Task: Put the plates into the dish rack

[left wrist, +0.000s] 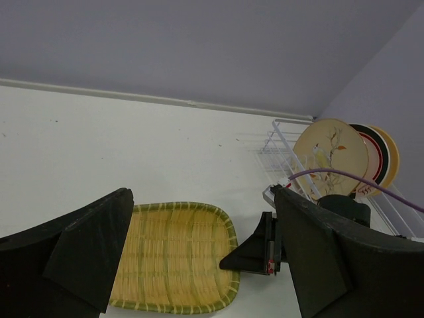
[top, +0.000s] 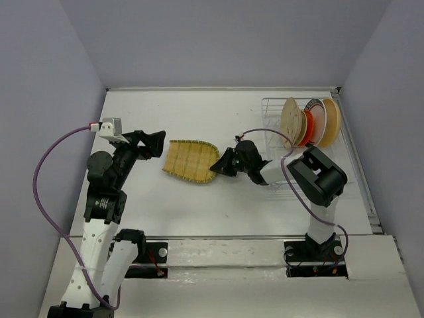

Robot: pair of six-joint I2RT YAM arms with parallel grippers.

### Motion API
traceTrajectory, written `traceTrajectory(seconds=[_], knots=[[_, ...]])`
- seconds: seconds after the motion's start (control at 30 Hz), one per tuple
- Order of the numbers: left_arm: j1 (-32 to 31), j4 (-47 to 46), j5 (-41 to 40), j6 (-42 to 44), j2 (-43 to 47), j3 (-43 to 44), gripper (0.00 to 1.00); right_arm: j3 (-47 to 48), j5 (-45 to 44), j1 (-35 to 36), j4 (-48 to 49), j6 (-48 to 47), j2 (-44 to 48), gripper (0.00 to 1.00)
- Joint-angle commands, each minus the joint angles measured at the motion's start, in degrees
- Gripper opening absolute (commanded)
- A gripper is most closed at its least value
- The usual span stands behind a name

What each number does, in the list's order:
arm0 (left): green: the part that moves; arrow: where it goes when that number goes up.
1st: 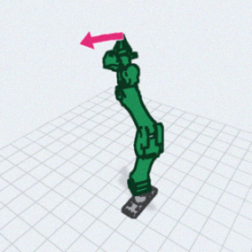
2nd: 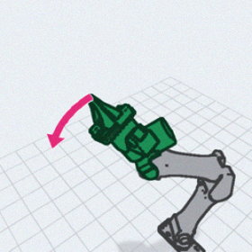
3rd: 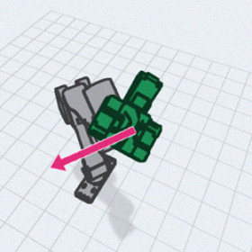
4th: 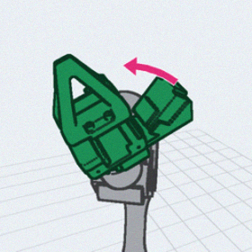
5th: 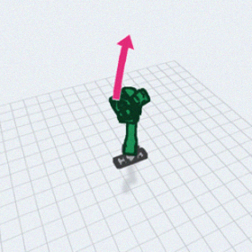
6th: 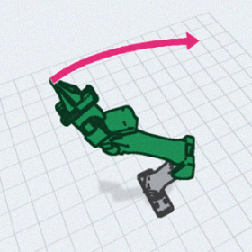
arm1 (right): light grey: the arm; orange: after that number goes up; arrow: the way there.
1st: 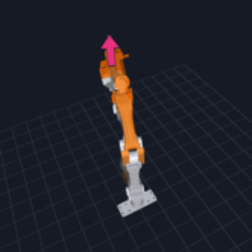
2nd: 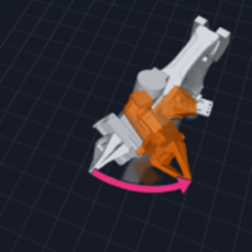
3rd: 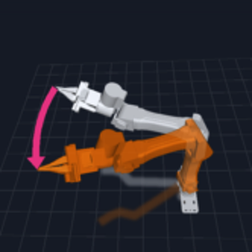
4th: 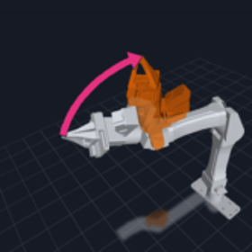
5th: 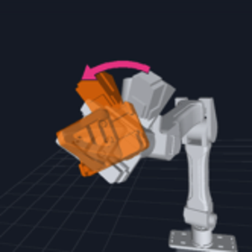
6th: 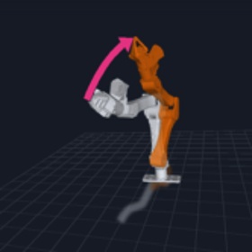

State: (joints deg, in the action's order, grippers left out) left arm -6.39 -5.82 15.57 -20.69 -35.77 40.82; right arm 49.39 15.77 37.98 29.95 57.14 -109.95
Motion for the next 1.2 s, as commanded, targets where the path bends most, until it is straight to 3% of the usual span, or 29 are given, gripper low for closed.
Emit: traceTrajectory(seconds=[0.0, 0.13, 0.27, 0.5, 0.77, 1.17], knots=[[-0.29, -3.76, 1.48, -0.23, 0.88, -0.56, 0.99, 3.43, -7.41, 0.43, -1.11, -3.43, 2.89, 0.07], [-0.99, -3.93, 2.35, -0.32, 0.96, -0.56, 0.99, 6.5, -15.14, 0.43, -11.91, -14.49, 9.56, 0.07], [-1.6, -4.02, 3.67, -0.41, 0.53, -0.39, 0.99, 12.21, -28.58, -0.26, -25.8, -27.24, 20.88, 0.07], [-3.53, -3.93, 5.34, -0.32, 0.26, -0.04, 0.99, 31.89, -50.79, -4.65, -54.94, -48.68, 27.51, 0.07], [-6.96, -3.23, 5.0, 0.3, 0.61, 0.4, 0.99, 53.24, -58.03, -9.93, -78.09, -52.22, 23.56, 0.07], [-10.3, -2.35, 3.32, 1.18, 1.4, 0.84, 0.99, 67.67, -57.34, -13.02, -94.46, -50.82, 16.18, 0.07]])
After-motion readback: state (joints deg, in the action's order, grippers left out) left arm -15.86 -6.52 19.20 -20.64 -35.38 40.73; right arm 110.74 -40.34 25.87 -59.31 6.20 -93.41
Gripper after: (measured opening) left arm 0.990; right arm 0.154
